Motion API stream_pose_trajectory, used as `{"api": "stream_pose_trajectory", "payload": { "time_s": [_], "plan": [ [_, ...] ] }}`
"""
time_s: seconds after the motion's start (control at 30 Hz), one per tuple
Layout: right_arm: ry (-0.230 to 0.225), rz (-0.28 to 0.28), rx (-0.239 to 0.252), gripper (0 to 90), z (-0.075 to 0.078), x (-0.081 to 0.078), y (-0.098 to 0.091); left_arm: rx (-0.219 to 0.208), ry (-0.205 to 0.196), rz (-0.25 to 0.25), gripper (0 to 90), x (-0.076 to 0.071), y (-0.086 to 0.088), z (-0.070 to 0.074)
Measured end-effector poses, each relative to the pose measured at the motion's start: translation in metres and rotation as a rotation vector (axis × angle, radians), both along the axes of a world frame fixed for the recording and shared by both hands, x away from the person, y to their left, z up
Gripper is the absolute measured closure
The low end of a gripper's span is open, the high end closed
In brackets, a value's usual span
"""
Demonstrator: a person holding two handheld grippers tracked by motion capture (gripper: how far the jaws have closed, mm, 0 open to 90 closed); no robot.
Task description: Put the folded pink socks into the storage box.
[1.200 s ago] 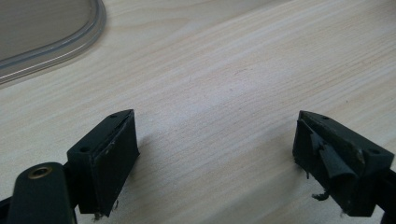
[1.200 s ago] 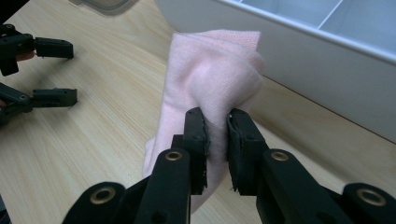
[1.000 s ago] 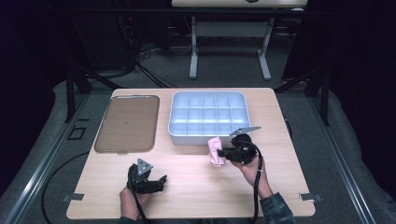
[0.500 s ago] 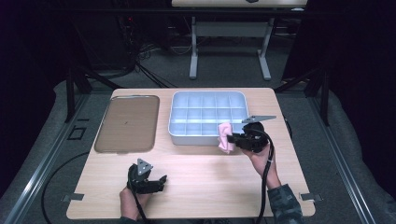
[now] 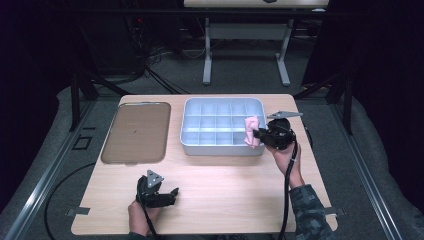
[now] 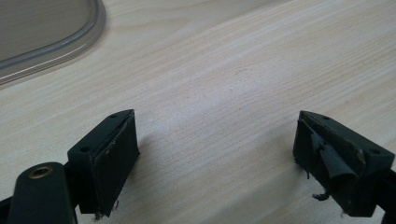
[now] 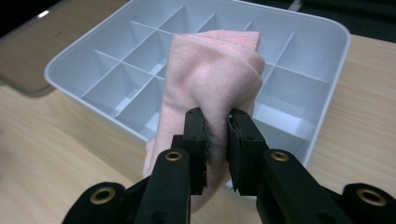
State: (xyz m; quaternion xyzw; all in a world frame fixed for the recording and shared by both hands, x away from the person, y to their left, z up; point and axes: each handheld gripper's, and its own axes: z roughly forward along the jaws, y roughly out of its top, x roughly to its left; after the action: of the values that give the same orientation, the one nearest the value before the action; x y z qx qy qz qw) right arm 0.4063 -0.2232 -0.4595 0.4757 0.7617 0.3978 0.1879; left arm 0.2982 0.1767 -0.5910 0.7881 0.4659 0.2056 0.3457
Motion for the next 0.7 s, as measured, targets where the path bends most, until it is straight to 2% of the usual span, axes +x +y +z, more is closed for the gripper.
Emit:
{"api": "stream_pose_trajectory", "payload": {
  "time_s": [0.1, 0.33, 0.53, 0.7],
  "plan": [
    [-0.02, -0.016, -0.018, 78.8, -0.002, 0.006, -0.002, 0.001, 0.0, 0.0, 13.8, 0.0, 0.0, 0.0],
    [-0.031, -0.046, -0.075, 78.7, -0.012, 0.019, -0.004, 0.001, 0.0, 0.001, 13.8, 0.0, 0.0, 0.0],
    [-0.015, -0.063, -0.139, 78.6, -0.022, 0.03, -0.002, 0.001, 0.0, 0.001, 13.8, 0.0, 0.0, 0.0],
    [-0.005, -0.072, -0.172, 78.4, -0.029, 0.035, 0.001, 0.001, 0.0, 0.001, 13.8, 0.0, 0.0, 0.0]
  ]
}}
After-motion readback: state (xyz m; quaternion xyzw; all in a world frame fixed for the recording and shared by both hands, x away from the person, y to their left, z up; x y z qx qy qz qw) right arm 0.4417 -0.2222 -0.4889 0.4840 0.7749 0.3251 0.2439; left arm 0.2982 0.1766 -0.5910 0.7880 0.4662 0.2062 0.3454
